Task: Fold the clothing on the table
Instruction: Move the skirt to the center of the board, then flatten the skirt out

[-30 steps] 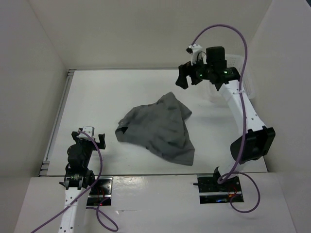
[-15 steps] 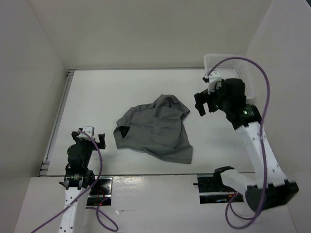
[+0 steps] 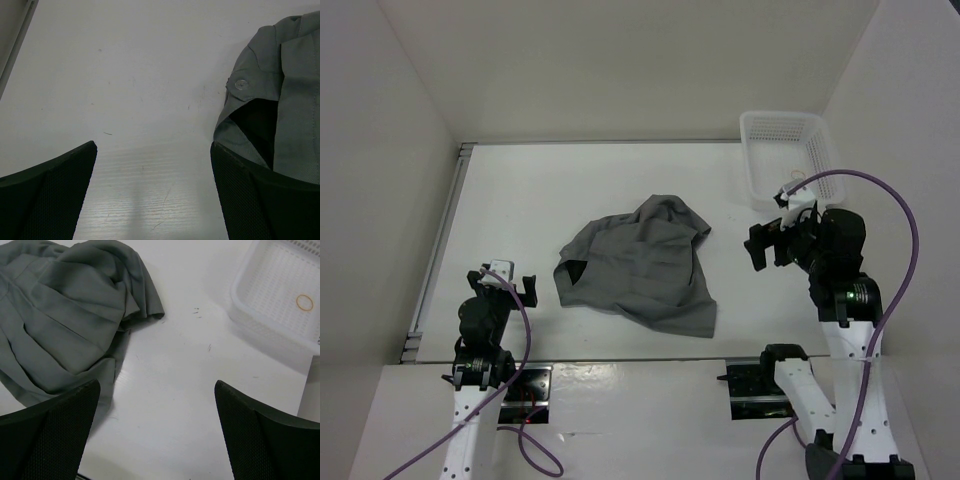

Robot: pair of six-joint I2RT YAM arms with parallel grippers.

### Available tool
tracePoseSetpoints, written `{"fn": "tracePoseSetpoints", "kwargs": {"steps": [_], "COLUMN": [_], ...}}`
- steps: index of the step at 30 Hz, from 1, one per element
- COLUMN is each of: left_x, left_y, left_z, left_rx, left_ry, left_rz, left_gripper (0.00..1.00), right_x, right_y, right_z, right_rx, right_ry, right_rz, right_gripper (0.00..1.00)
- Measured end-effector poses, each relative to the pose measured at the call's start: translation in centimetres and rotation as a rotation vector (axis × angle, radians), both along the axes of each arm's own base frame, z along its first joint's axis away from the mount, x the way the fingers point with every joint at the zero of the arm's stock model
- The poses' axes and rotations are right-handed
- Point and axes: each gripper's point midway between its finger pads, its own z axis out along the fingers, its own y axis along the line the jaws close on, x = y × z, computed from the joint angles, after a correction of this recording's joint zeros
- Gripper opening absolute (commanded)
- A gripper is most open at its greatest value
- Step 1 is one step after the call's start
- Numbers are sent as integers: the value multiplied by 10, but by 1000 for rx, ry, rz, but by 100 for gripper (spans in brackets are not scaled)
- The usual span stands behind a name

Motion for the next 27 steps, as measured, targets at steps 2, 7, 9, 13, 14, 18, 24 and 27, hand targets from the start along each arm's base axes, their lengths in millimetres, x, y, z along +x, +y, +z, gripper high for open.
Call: {"fn": "tracePoseSetpoints", "kwargs": {"steps": [2,7,9,13,14,18,24,27], "left_x": [0,0,0,0,0,0,3,0], "left_y": [0,0,0,0,0,-2,-11,-4], "left_z": [0,0,0,0,0,0,36,99], "left_rx": [0,0,0,0,0,9,74,111], "left_ry": [0,0,0,0,0,-1,-107,-227], "left_rz": [0,0,0,0,0,-14,-86,-52], "left_gripper": [100,100,100,100,100,100,100,100], "right_x": [-1,-5,-5,-1,0,6,18,26], "right_y": [-3,-3,-7,-15,-17,-22,-35,-40], "right_z": [1,6,7,4,2,-6,-23,-33], "right_rx": [10,27,30,31,31,35,50,75], "right_ry": [-4,-21,-25,-9,-3,34,112,163], "right_rz": [-14,-21,-36,-74,-81,-97,-142,-151], "right_gripper": [99,99,99,99,99,99,99,99]}}
